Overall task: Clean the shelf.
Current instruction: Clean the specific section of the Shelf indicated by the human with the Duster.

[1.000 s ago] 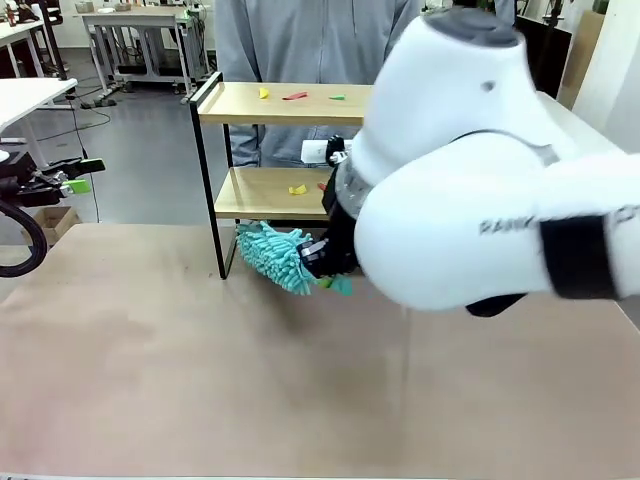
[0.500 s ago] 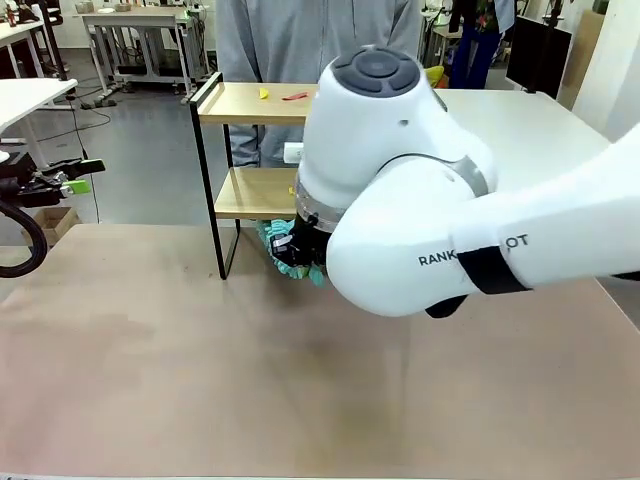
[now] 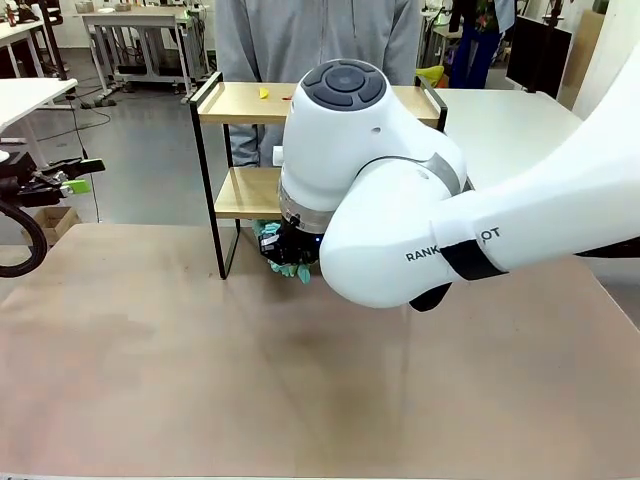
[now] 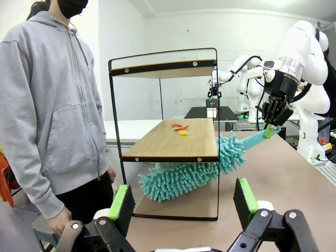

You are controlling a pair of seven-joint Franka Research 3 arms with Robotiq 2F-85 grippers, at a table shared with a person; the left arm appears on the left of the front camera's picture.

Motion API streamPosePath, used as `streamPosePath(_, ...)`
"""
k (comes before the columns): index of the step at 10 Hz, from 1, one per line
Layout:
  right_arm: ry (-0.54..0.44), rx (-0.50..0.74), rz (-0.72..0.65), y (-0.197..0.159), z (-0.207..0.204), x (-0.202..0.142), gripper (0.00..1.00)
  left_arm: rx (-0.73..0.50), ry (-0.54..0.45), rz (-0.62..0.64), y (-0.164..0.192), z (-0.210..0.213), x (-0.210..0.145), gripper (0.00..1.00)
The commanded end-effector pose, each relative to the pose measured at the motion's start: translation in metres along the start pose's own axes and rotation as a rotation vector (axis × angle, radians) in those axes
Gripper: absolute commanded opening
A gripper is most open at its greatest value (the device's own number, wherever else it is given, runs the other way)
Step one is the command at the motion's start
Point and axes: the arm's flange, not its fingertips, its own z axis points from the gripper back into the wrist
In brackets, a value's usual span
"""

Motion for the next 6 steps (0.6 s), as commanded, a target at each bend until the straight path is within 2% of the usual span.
streamPosePath(1, -0.011, -0.008, 0.000, -0.005, 0.007, -0.003, 0.13, -0.001, 0.000, -0.004, -0.001, -0.001, 0.003, 1.00)
streamPosePath(2, 0.000, 0.000, 0.000, 0.000, 0.000, 0.000, 0.13, -0.001, 0.000, -0.004, -0.001, -0.001, 0.003, 1.00)
streamPosePath(3, -0.022, -0.050, -0.042, 0.017, -0.007, 0.001, 0.13, -0.001, 0.000, -0.004, -0.001, -0.001, 0.003, 1.00)
streamPosePath(6, -0.085, -0.088, -0.121, 0.051, -0.030, 0.008, 0.13, -0.001, 0.000, -0.004, -0.001, -0.001, 0.003, 1.00)
